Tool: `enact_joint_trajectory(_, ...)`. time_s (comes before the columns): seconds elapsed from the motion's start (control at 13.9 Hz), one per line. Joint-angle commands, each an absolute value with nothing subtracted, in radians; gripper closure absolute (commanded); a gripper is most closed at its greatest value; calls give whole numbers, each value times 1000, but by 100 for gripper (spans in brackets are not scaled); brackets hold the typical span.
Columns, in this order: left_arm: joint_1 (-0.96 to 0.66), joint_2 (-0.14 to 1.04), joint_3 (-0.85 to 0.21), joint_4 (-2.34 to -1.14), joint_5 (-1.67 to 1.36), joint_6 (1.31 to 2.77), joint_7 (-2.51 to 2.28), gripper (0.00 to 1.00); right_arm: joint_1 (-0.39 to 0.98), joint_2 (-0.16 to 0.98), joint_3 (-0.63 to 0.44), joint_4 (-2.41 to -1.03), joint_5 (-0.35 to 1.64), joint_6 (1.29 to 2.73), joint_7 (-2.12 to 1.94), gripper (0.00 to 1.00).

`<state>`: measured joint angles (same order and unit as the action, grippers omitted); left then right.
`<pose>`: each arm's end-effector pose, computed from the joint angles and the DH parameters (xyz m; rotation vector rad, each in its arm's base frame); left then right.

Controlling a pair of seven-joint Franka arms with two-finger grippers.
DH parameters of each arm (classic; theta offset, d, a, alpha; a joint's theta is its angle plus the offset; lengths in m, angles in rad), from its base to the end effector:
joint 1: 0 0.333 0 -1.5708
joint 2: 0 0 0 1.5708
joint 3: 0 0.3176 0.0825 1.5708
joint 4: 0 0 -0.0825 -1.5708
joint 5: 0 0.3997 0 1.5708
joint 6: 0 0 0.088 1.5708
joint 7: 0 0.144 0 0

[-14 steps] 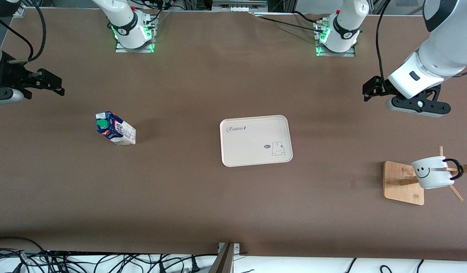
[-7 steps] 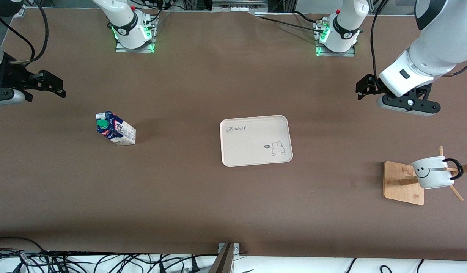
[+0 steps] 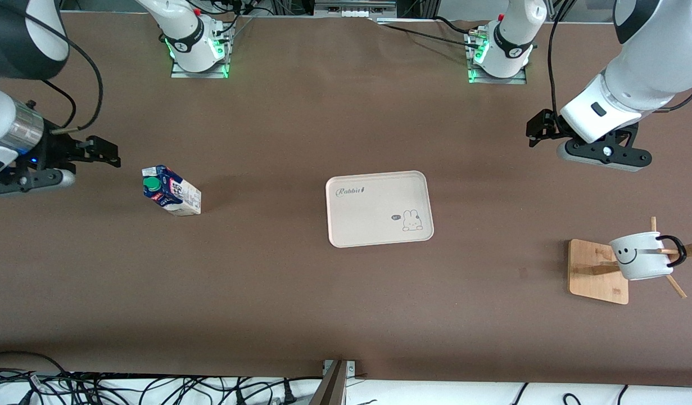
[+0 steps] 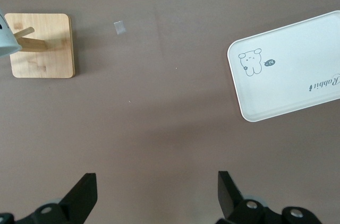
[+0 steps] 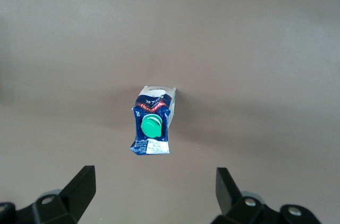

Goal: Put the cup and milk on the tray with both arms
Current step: 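Reach the right gripper toward the blue milk carton, then close the right gripper around the milk carton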

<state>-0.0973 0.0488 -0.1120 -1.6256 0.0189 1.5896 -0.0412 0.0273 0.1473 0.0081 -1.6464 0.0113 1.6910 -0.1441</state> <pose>0.5676 -0.1166 0.5362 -3.1039 0.2635 0.1280 0.6086 0.0228 0.4749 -3.1074 -0.2766 0.1590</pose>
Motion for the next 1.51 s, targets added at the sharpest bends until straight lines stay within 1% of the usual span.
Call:
enact_joint_trajectory(0.0,-106,69,-112,-1580,15,1554,-67,0,48,155,8,-1742,18,1787,-153,0)
enact_joint_trajectory(0.36,-106,71,-112,-1571,15,1554,-67,0,54,150,9,-1925,25,1966,-152,0)
enact_joint_trajectory(0.57,-104,77,-112,-1568,15,1554,-67,0,54,129,8,-2048,26,2081,-152,0)
enact_joint_trajectory(0.65,-106,78,-112,-1568,15,1554,-67,0,54,126,8,-2072,26,2104,-152,0)
enact_joint_trajectory(0.93,-104,78,-112,-1563,14,1549,-67,0,54,126,8,-2108,26,2117,-152,0)
enact_joint_trajectory(1.01,-104,80,-110,-1562,14,1551,-66,0,54,126,8,-2118,26,2128,-152,3)
enact_joint_trajectory(1.08,-104,80,-109,-1562,14,1552,-66,0,54,126,8,-2128,26,2132,-152,9)
enact_joint_trajectory(1.29,-106,103,-109,-1526,14,1552,-64,0,54,127,8,-2126,26,2131,-152,34)
enact_joint_trajectory(1.44,-106,110,-110,-1514,14,1551,-64,0,54,132,8,-2117,25,2122,-159,48)
